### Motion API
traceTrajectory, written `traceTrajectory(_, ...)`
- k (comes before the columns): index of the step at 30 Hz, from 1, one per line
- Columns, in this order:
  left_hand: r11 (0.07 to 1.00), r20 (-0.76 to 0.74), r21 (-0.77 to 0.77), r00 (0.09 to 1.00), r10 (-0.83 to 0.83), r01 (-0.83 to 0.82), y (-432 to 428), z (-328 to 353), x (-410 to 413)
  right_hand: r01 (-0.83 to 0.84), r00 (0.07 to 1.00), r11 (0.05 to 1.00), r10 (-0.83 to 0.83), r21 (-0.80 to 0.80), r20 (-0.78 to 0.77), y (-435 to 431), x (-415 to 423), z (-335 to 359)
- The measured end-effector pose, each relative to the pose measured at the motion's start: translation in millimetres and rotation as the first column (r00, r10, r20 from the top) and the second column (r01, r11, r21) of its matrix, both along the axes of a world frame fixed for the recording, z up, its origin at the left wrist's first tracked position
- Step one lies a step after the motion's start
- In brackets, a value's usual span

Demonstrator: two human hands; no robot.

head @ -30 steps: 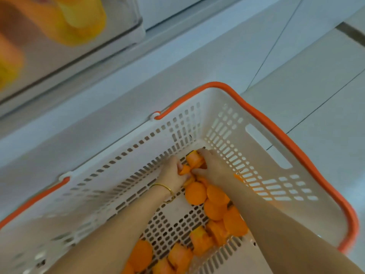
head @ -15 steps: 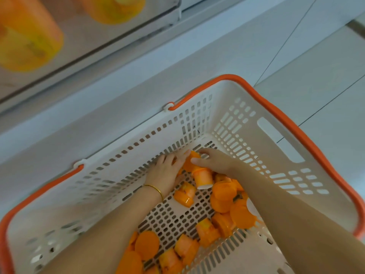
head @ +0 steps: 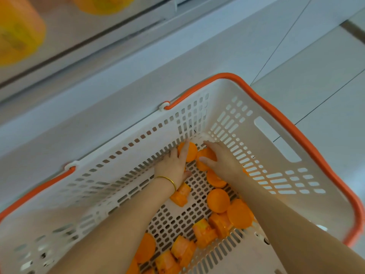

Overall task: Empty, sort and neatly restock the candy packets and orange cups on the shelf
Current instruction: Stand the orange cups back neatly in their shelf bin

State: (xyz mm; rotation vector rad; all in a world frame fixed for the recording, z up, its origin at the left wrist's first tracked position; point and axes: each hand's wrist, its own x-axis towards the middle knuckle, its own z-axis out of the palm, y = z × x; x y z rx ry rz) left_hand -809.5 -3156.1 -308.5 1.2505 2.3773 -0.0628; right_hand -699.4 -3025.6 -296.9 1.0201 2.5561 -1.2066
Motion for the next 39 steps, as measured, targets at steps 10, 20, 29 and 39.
traceTrajectory(10,0.995,0.001,0.080,0.999,0.054,-0.054,-0.8,-6.9,10.3,0.014,0.987,0.979,-0.047,0.203,0.155,-29.0,19.4,3.3)
traceTrajectory(20,0.980,0.132,0.110,0.980,0.152,-0.167,-31.0,4.2,-3.4,-0.066,0.983,0.935,0.001,0.349,0.182,-37.6,5.4,-16.7)
traceTrajectory(29,0.946,0.181,0.225,0.964,0.197,-0.236,-62.0,76.5,4.2,0.144,0.989,0.984,-0.142,0.108,-0.028,-45.2,9.3,35.3)
traceTrajectory(39,0.956,0.158,0.264,0.983,0.090,-0.130,-85.6,281.0,23.6,0.109,0.925,0.990,-0.133,-0.087,-0.357,-53.6,26.1,238.4)
